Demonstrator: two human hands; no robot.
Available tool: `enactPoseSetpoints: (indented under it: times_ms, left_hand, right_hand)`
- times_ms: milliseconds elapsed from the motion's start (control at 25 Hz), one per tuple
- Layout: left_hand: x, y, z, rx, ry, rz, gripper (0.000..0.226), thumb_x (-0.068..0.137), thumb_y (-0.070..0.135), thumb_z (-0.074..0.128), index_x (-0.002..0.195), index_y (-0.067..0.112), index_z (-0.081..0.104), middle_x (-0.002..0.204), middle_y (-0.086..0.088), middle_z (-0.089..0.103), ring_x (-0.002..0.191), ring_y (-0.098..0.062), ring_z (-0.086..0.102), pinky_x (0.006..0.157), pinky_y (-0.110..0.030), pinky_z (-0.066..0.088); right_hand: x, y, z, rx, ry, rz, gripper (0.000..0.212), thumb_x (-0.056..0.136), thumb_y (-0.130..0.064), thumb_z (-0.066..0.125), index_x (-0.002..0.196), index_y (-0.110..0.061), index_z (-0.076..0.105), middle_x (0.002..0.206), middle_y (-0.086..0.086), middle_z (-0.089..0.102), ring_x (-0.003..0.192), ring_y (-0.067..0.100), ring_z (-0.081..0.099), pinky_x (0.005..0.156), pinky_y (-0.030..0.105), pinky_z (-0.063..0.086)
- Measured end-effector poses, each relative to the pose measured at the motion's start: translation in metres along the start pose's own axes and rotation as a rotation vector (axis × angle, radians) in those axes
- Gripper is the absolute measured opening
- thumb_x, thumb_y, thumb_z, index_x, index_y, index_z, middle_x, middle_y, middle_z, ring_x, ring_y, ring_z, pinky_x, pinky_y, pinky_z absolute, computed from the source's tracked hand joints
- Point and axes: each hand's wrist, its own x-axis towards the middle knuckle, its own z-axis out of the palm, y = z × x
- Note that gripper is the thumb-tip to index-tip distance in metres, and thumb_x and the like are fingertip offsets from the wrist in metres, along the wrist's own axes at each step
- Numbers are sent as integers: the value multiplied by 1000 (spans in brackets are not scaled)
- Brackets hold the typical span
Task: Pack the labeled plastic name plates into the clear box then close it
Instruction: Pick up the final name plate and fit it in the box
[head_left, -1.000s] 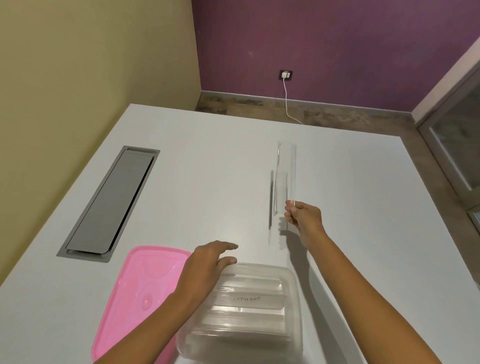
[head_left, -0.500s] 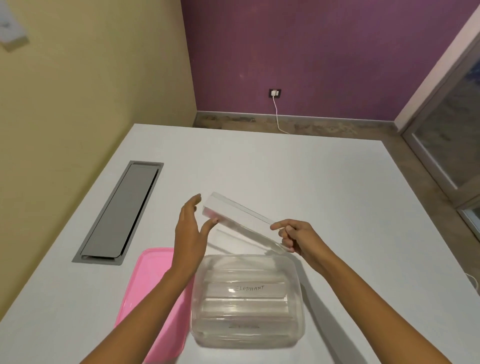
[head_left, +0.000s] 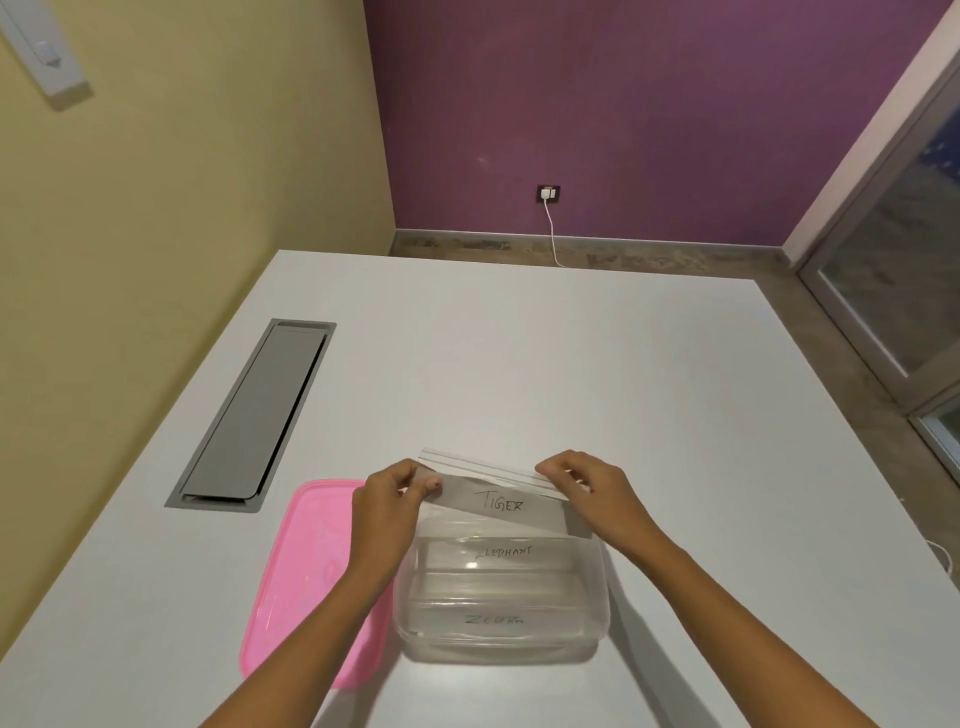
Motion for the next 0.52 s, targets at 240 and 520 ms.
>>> enactPoseSetpoints:
  times_ms: [240, 520]
  left_hand:
    - [-17, -8, 8, -34, 45, -7, 20, 85, 18, 61, 65, 17, 66, 69, 8, 70, 68, -12, 61, 65, -27, 42]
    - [-29, -36, 6, 89, 89, -95, 32, 95, 17, 49, 127, 18, 53, 131, -3, 53, 111, -24, 58, 93, -34, 45]
  right_hand:
    - [-7, -14, 7, -554, -98, -243, 60, 70, -54, 70, 123, -36, 48, 121, -19, 57, 110, 7, 54, 84, 29, 41]
    - [-1, 10, 37, -536, -146, -143, 62, 69, -41, 76, 124, -29, 51, 123, -9, 59, 112, 15, 55, 90, 33, 43]
